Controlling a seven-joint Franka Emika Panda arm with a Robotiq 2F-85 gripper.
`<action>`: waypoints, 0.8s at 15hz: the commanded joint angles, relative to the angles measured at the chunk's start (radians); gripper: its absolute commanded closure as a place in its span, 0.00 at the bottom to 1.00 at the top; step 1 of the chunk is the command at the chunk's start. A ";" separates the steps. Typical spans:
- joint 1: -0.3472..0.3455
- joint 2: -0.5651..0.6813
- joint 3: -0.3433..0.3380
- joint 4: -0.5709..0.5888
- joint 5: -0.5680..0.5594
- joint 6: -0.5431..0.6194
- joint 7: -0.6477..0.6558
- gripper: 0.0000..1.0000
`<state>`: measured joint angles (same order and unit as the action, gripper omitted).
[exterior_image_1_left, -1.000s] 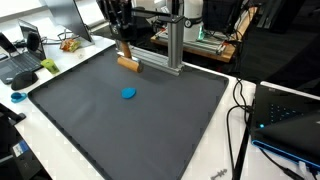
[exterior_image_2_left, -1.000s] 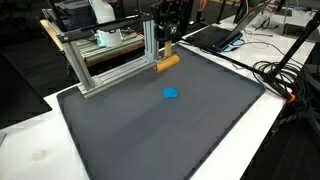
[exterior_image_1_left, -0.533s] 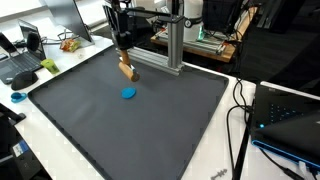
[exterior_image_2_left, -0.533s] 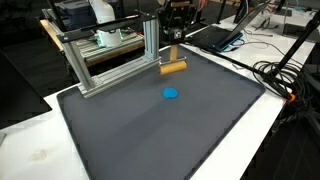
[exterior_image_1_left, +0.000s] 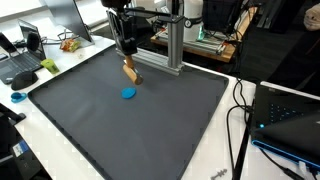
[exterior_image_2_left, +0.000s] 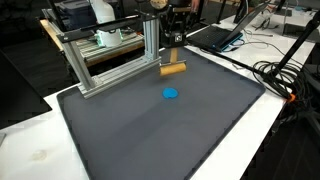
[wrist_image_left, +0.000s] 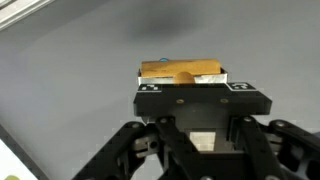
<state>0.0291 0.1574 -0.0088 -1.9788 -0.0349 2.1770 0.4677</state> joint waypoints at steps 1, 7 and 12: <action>0.008 0.011 -0.012 0.004 -0.020 0.022 0.041 0.78; 0.013 0.052 -0.044 -0.013 -0.039 0.106 0.142 0.78; 0.027 0.075 -0.068 -0.035 -0.078 0.150 0.273 0.78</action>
<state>0.0328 0.2394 -0.0559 -1.9937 -0.0762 2.2941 0.6548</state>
